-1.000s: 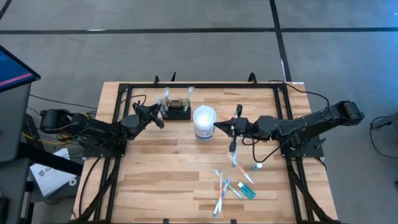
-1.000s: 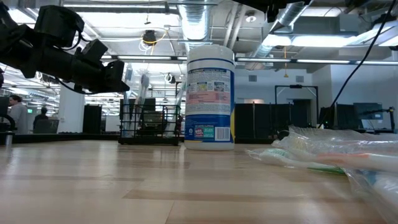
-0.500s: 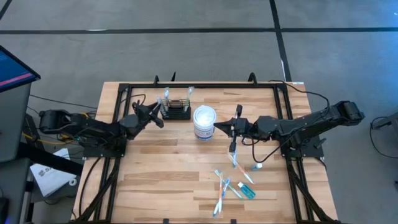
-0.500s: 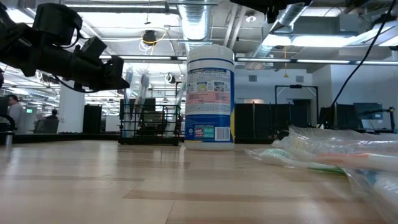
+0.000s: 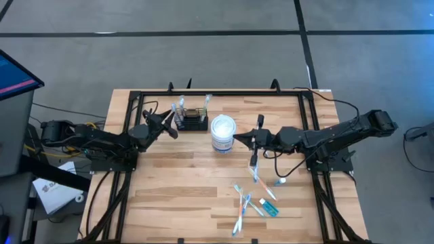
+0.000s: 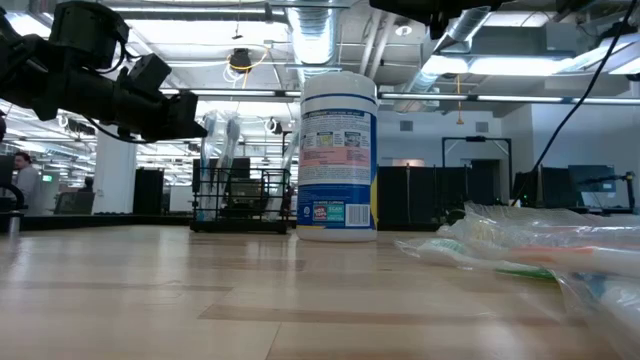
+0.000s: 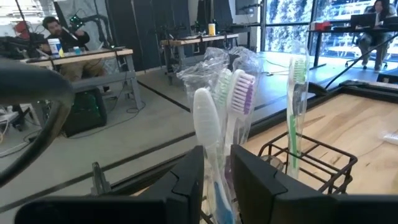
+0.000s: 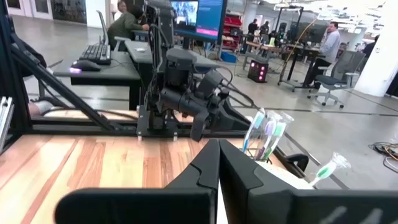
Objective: Pick & Place toothbrushing station
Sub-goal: Put the top right blue toothbrush into the mesh organizer, then put the purple toothbrush into the mesh organizer
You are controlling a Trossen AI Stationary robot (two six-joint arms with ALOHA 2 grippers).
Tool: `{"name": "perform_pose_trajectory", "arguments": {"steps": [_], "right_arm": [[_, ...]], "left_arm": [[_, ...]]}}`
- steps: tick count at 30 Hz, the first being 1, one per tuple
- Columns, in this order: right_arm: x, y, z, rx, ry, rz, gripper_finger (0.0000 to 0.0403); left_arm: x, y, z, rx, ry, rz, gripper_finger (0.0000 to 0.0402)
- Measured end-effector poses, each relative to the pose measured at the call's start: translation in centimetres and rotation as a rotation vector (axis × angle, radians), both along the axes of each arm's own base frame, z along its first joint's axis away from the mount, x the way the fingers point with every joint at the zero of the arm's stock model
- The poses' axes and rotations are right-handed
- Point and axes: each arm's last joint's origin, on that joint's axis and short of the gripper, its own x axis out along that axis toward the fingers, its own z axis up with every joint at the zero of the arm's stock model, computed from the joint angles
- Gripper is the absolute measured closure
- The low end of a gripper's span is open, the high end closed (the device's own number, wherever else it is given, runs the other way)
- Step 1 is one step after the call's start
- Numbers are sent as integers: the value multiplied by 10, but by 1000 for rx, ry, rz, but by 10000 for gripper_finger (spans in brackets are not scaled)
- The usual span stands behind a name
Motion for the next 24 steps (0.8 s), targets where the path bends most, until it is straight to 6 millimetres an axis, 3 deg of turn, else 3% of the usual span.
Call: {"name": "perform_pose_trajectory", "arguments": {"steps": [12, 24], "right_arm": [[0, 0, -3, 15, 30, -3, 403], [-3, -1, -14, 85, 128, -16, 403]], "left_arm": [[-11, -5, 5, 28, -48, -3, 327], [-15, -29, 19, 98, -79, -155, 327]]}}
